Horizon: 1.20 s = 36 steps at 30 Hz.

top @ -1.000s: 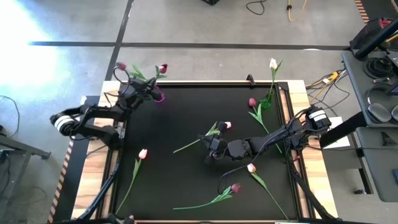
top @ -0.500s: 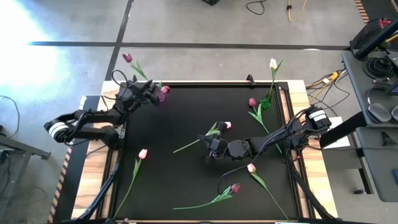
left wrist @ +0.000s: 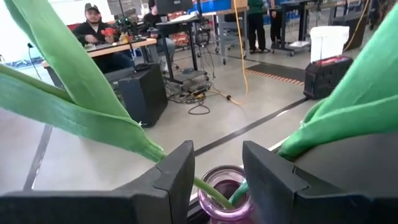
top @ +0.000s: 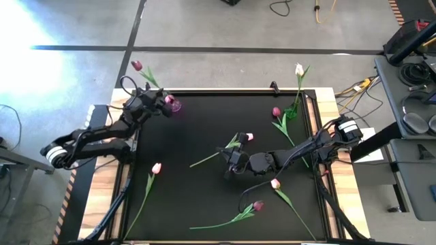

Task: Sort flowers into vase by color
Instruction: Put the red flower into the violet vase, then put the pink flower into the green vase

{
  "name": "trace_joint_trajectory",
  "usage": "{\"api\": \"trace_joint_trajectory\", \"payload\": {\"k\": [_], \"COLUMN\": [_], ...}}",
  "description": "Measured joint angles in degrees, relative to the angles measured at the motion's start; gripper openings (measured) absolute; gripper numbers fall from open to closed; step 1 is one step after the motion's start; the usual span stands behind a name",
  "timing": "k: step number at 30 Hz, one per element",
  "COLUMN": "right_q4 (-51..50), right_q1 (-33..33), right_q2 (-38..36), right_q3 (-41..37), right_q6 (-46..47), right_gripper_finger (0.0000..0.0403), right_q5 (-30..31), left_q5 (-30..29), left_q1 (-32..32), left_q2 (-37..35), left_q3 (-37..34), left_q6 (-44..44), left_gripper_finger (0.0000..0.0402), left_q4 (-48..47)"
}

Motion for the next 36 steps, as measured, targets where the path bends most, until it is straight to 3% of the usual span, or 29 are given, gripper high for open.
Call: {"api": "trace_joint_trajectory", "payload": {"k": [19, 29, 36], "right_q4": [-0.19, -1.77, -2.29], "right_q1": [0.0, 0.0, 0.08], "right_q2": [0.0, 0.0, 0.0], "right_q3": [0.07, 0.07, 0.07], "right_q6": [-0.13, -0.15, 1.64], "right_gripper_finger": [0.0013, 0.0013, 0.0013], "right_q5": [0.04, 0.04, 0.09], "left_q5": [-1.19, -3.02, -2.46], "left_q1": [0.04, -2.4, -7.48], "left_q2": [1.04, -10.15, -18.39], "left_q3": [18.02, 9.63, 3.91], "left_q6": [2.8, 0.64, 0.53], "left_gripper_finger": [0.0118, 0.0033, 0.0001], "left_q4": [-25.69, -24.29, -24.42]}}
